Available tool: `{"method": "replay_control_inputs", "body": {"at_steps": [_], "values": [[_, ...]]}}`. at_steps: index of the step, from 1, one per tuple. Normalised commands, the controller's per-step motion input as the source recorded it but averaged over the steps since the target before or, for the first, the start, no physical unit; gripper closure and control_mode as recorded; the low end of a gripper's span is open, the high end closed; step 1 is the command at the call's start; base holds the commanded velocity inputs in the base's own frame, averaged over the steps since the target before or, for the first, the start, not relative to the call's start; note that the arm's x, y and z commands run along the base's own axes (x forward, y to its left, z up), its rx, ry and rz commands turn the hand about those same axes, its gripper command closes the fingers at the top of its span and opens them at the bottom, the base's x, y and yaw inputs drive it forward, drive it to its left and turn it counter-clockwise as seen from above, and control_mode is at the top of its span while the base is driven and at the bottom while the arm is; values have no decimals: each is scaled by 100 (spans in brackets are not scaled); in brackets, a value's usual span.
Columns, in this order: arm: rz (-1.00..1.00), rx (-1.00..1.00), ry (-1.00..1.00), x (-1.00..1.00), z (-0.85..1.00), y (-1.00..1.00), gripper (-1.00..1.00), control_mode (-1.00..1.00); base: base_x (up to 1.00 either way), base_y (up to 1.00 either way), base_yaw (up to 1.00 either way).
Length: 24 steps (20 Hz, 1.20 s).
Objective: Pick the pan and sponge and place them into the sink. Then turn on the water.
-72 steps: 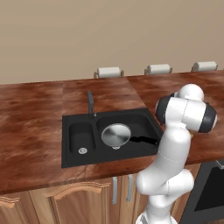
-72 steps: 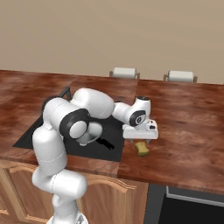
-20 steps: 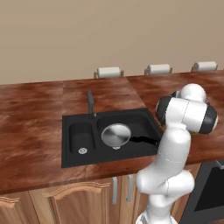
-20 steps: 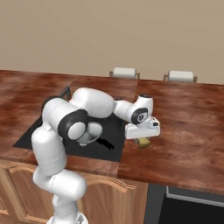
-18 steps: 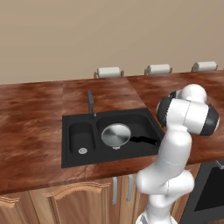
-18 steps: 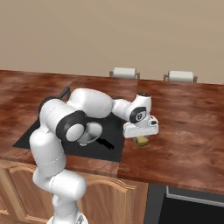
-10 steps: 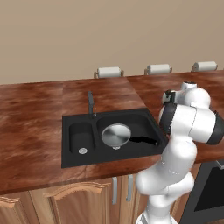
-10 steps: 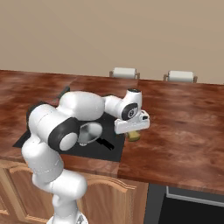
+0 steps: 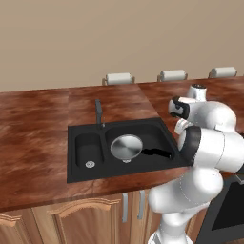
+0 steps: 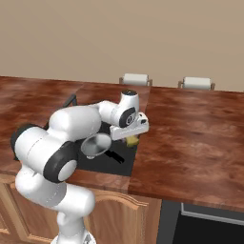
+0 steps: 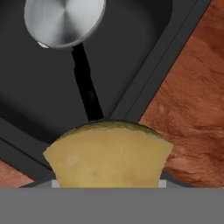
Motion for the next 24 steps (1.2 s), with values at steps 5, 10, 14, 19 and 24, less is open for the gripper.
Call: {"method": "replay_control_inputs", "body": {"at_steps": [5,10,14,19,24], "values": [[3,0,-8,1,32,59,100,-100,0,0,0],[3,0,-7,1,31,59,100,-100,0,0,0],[3,0,-7,0,28,58,100,-100,0,0,0],[5,0,-7,2,20,53,100,-100,0,0,0],[7,5,-7,7,7,41,100,-100,0,0,0]]}}
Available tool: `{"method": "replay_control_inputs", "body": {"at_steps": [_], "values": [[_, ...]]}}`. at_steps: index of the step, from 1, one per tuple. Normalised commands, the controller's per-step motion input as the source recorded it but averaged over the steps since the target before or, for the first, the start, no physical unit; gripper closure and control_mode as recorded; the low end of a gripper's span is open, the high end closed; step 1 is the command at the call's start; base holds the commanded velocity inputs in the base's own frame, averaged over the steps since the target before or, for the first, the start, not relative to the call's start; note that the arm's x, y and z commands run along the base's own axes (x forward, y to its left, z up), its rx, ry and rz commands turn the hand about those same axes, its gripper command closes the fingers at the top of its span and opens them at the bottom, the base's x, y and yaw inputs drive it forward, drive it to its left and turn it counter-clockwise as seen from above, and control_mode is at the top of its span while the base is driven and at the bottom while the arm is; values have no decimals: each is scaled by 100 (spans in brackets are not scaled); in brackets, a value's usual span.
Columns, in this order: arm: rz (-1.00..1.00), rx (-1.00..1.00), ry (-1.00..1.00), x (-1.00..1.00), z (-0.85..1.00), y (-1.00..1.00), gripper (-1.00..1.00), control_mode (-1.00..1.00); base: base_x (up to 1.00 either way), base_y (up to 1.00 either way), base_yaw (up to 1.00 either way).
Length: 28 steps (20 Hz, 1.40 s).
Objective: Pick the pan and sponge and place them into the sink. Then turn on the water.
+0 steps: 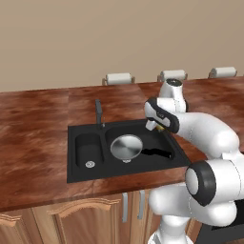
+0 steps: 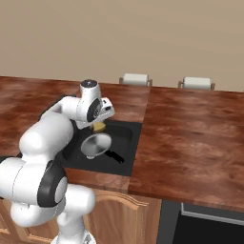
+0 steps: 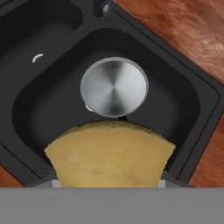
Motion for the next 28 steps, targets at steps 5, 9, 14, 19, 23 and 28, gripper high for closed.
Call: {"method": "replay_control_inputs", "body": {"at_steps": [5,9,14,19,23,28], "values": [[10,11,-9,14,0,22,100,-100,0,0,0],[9,10,-9,21,0,26,100,-100,0,0,0],[7,4,-3,21,0,39,100,-100,0,0,0],[3,1,2,19,-2,35,100,-100,0,0,0],[0,6,6,13,-13,13,100,-100,0,0,0],[1,7,5,10,-21,4,100,-100,0,0,0]]}}
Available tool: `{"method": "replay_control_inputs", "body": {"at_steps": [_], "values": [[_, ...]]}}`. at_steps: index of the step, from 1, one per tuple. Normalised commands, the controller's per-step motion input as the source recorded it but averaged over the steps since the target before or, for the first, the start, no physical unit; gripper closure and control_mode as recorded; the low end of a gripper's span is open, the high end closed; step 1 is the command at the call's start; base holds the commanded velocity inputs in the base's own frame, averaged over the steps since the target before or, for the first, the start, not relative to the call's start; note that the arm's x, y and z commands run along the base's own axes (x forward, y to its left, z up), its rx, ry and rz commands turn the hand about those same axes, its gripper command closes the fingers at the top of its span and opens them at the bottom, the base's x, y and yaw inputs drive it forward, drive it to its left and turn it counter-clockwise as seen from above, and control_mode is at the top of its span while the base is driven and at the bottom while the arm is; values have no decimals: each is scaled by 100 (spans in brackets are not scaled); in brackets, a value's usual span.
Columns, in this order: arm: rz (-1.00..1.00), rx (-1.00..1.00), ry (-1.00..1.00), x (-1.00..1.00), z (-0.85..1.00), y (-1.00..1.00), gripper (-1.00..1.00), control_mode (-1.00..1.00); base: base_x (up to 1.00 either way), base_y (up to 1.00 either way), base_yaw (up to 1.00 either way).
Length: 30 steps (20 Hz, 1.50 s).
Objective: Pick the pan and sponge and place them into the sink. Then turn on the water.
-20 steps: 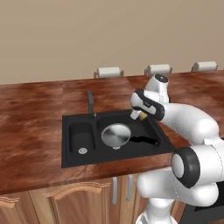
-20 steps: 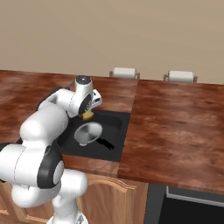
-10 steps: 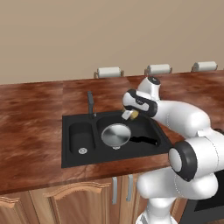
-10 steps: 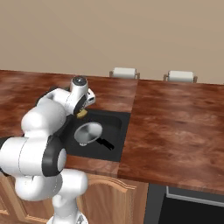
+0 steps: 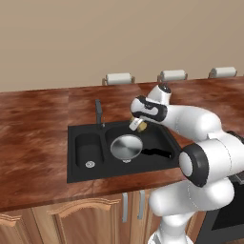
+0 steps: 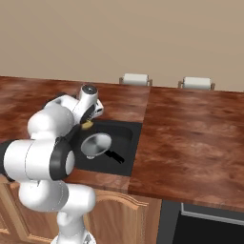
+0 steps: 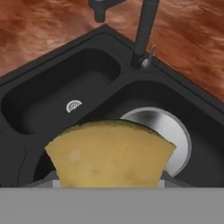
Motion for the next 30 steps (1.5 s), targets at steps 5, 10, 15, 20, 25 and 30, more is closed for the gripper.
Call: {"method": "replay_control_inputs", "body": {"at_steps": [5,10,15,20,25,30], "values": [[3,13,-2,3,-20,4,100,-100,0,0,0],[2,8,-10,-1,-22,6,100,-100,0,0,0],[0,0,-15,4,-18,8,100,-100,0,0,0],[-4,-3,-11,11,-7,23,100,-100,0,0,0],[-4,-1,8,21,-1,7,100,-100,0,0,0],[-2,-3,10,21,-13,-1,100,-100,0,0,0]]}}
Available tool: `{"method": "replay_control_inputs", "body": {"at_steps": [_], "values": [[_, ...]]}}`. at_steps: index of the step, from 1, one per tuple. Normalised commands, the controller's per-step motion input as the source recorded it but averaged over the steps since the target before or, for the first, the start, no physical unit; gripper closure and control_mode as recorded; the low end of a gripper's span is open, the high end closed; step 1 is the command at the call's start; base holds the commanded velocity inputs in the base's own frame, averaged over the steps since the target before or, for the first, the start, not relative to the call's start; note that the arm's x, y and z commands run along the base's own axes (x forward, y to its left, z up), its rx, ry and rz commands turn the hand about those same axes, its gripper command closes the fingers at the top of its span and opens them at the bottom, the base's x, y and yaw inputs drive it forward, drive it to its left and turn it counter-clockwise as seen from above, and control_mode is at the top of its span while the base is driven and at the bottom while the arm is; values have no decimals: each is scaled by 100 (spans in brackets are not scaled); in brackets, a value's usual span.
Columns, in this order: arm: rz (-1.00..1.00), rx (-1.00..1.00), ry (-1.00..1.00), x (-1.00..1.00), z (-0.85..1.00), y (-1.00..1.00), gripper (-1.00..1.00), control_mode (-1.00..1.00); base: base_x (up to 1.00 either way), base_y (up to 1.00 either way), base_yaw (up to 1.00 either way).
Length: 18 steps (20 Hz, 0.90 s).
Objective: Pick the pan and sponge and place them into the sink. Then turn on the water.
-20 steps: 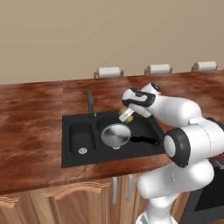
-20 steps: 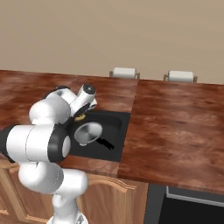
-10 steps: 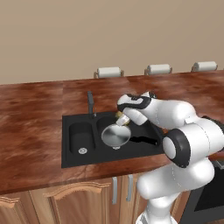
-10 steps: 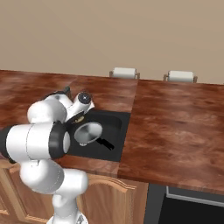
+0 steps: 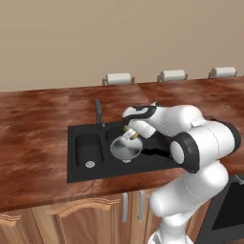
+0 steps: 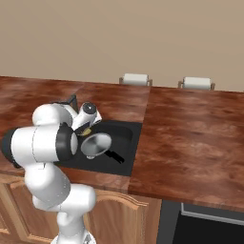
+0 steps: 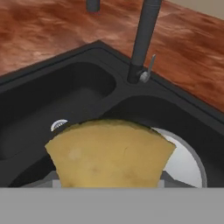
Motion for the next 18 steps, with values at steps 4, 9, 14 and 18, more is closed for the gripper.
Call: {"method": "replay_control_inputs", "body": {"at_steps": [4,9,14,18], "values": [[-1,-3,5,18,-13,-2,100,-100,0,0,0],[0,-2,3,10,-21,-1,100,-100,0,0,0],[0,-1,1,2,-25,-6,100,-100,0,0,0],[0,0,0,0,-26,-7,100,-100,0,0,0]]}}
